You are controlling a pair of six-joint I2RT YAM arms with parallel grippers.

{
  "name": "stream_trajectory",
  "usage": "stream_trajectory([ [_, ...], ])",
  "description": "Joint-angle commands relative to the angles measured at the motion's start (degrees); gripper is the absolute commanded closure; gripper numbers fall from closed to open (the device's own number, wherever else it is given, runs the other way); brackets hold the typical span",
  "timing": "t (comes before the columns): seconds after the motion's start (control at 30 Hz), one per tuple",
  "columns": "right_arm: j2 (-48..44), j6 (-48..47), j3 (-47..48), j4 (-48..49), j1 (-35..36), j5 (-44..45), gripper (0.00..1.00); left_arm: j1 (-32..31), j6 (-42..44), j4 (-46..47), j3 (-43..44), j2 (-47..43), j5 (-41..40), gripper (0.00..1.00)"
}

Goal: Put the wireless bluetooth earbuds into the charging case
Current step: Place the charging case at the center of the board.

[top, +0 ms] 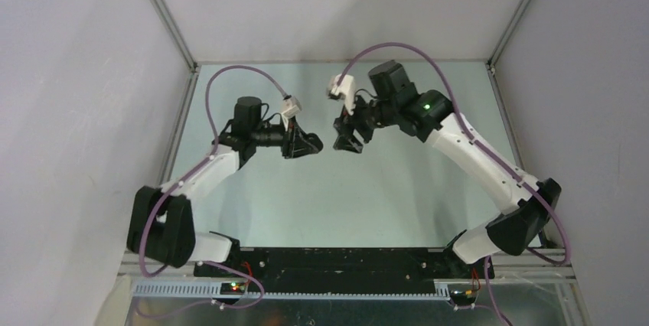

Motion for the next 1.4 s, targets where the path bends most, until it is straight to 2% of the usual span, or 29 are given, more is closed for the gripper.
stream_trajectory([
  [0.0,-5.7,1.1,-1.5,4.2,-3.3,2.6,0.3,-0.3,-8.0,3.3,3.5,6.4,-17.4,0.8],
  [0.13,-6.4,1.5,-2.4,5.3,-5.4,4.6,0.29,-0.3,-10.1,3.1,3.6,10.4,-20.9,0.76],
  [0.27,-6.4,1.4,-3.2,6.0,-5.3,5.9,0.28,0.1,-13.3,3.5,3.3,14.8,-30.3,0.75],
  [0.5,-6.5,0.8,-4.0,6.7,-5.0,7.3,0.27,5.9,-23.0,10.9,-0.2,18.4,-37.0,0.74],
  [0.63,-6.2,0.5,-4.6,7.0,-4.6,7.6,0.26,10.9,-28.9,15.7,-1.7,19.9,-35.2,0.67],
  [0.77,-5.3,0.2,-4.6,7.0,-3.4,8.6,0.26,15.2,-32.1,14.2,0.9,22.1,-31.7,0.64],
  [0.8,-4.8,-0.4,-4.4,7.0,-2.2,10.6,0.25,15.5,-34.0,12.9,3.1,24.0,-28.3,0.65],
  [0.93,-5.4,-0.9,-4.0,7.0,-1.8,13.8,0.25,11.3,-36.5,13.4,5.9,26.5,-27.0,0.65],
  [1.07,-7.9,-0.2,-3.9,7.1,-7.7,13.8,0.23,6.2,-42.8,16.2,10.6,30.9,-27.2,0.65],
  [1.17,-9.7,1.6,-4.5,7.7,-18.1,9.0,0.21,3.2,-45.1,17.1,17.0,35.0,-28.5,0.64],
  [1.27,-10.6,3.1,-5.0,7.9,-26.2,4.6,0.21,0.0,-50.8,20.4,20.8,38.1,-31.1,0.64],
  [1.37,-12.2,4.2,-5.9,8.7,-35.1,0.3,0.21,-2.3,-56.3,22.0,28.2,43.9,-31.3,0.62],
])
